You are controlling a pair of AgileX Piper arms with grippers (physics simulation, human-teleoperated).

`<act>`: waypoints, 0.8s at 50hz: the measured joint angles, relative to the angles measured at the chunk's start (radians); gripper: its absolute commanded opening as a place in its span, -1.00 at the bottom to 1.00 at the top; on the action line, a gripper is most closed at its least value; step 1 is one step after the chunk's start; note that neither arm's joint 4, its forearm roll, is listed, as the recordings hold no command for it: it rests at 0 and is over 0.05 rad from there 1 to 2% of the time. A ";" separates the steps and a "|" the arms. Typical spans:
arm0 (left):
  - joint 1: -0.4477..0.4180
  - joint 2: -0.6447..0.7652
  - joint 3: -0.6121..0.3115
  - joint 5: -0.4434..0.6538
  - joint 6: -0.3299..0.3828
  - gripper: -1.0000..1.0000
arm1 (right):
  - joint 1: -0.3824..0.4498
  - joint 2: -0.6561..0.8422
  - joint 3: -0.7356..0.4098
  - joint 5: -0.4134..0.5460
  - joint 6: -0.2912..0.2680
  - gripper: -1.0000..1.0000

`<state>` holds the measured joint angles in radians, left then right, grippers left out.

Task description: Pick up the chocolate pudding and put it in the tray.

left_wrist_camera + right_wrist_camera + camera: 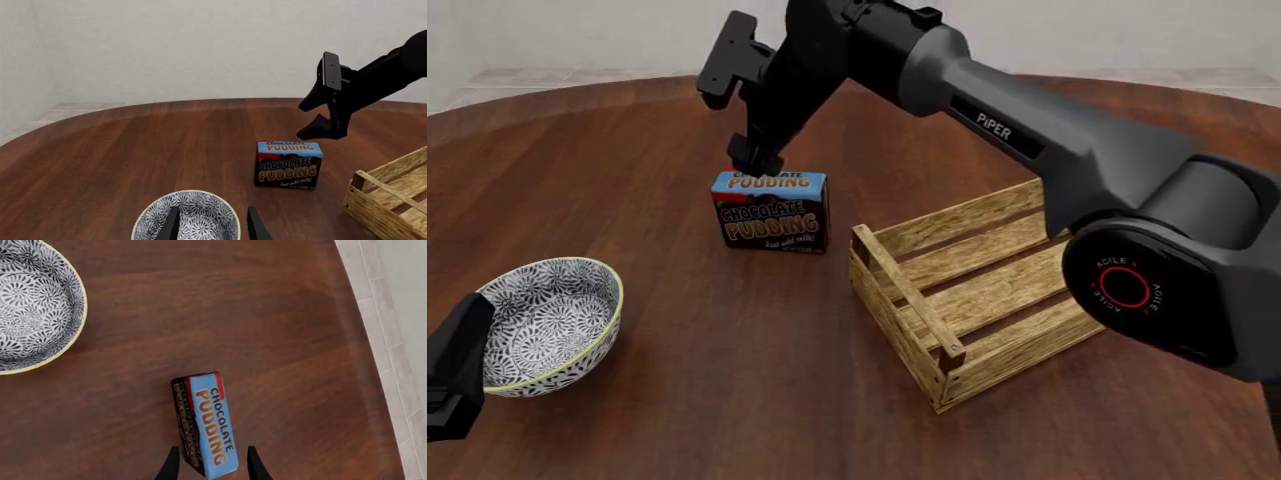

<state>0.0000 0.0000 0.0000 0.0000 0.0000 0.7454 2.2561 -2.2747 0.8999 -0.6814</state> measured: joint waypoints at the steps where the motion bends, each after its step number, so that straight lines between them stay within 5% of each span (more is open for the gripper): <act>1: 0.000 0.000 0.000 0.000 0.000 1.00 | 0.000 0.001 -0.003 0.001 0.000 1.00; 40: 0.000 0.000 0.000 0.000 0.000 1.00 | -0.008 0.038 -0.047 0.008 0.019 1.00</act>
<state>0.0000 0.0000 0.0000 0.0000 0.0000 0.7375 2.2945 -2.3219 0.9075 -0.6624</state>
